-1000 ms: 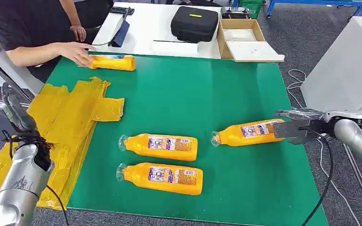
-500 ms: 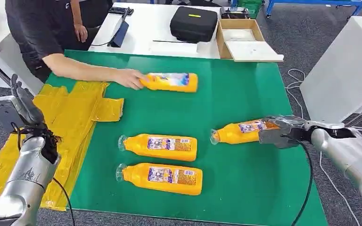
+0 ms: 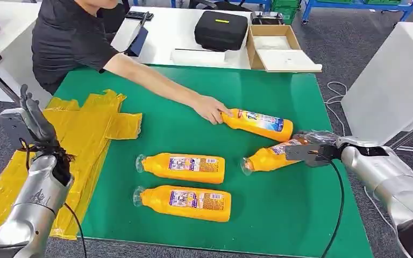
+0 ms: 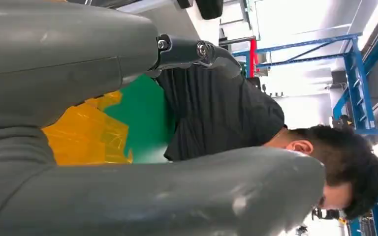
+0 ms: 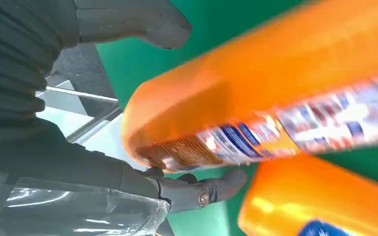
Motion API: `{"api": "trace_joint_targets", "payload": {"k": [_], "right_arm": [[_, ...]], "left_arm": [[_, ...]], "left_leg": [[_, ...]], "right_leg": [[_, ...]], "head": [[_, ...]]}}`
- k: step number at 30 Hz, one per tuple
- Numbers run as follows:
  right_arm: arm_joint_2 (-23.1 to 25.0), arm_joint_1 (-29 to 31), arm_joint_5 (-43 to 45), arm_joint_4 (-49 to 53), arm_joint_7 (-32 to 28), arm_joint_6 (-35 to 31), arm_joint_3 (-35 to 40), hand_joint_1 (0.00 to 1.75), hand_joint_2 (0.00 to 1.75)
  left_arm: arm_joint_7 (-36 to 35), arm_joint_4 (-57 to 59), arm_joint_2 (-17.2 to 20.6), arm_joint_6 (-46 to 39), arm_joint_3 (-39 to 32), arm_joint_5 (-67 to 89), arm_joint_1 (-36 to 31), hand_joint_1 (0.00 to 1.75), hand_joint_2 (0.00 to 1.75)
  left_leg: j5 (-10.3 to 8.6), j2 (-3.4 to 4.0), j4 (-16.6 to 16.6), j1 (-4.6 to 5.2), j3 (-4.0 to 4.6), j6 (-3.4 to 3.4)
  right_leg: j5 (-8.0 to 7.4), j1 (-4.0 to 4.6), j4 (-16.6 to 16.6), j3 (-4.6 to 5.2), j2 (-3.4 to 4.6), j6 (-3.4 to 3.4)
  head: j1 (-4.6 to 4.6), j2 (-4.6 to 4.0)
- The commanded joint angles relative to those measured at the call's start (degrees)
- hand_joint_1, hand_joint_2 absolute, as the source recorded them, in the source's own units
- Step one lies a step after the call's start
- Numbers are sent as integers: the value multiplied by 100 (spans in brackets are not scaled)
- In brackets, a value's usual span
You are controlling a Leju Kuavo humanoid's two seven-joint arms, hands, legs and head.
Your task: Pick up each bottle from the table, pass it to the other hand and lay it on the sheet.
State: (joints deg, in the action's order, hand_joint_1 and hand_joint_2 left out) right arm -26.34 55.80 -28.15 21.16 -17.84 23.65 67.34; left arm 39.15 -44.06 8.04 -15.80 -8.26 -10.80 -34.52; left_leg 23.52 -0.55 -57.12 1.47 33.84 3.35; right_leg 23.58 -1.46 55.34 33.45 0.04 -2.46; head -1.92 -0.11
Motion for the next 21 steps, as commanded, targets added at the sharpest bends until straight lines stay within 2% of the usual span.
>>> {"api": "trace_joint_targets", "payload": {"k": [1, 15, 18, 21], "right_arm": [[346, -696, -23, -517, 8, -46, 147, 0, 175], [644, -979, -311, -661, 305, 37, 139, 0, 175], [652, -993, -310, -661, 317, 25, 133, 0, 175], [663, -1006, -346, -654, 333, 8, 149, 0, 175]], "left_arm": [[65, 474, -219, -21, 5, 19, -319, 0, 0], [51, 448, -138, -2, -196, 1, -393, 0, 0], [52, 443, -140, -3, -197, 2, -387, 0, 0], [55, 425, -154, -14, -207, -2, -375, 0, 0]], "left_leg": [[-6, -19, 5, -20, -11, -23], [-2, -16, 6, -28, -60, -26], [3, -12, 2, -28, -75, -21], [-14, -21, 16, -41, -62, -45]], "right_leg": [[-6, 19, -21, -26, -22, 14], [-8, 26, -31, -70, -17, 17], [-3, 25, -27, -67, -12, 15], [-22, 38, -52, -41, -23, 28]], "head": [[0, 0], [0, 0], [-2, 0], [2, 0]]}}
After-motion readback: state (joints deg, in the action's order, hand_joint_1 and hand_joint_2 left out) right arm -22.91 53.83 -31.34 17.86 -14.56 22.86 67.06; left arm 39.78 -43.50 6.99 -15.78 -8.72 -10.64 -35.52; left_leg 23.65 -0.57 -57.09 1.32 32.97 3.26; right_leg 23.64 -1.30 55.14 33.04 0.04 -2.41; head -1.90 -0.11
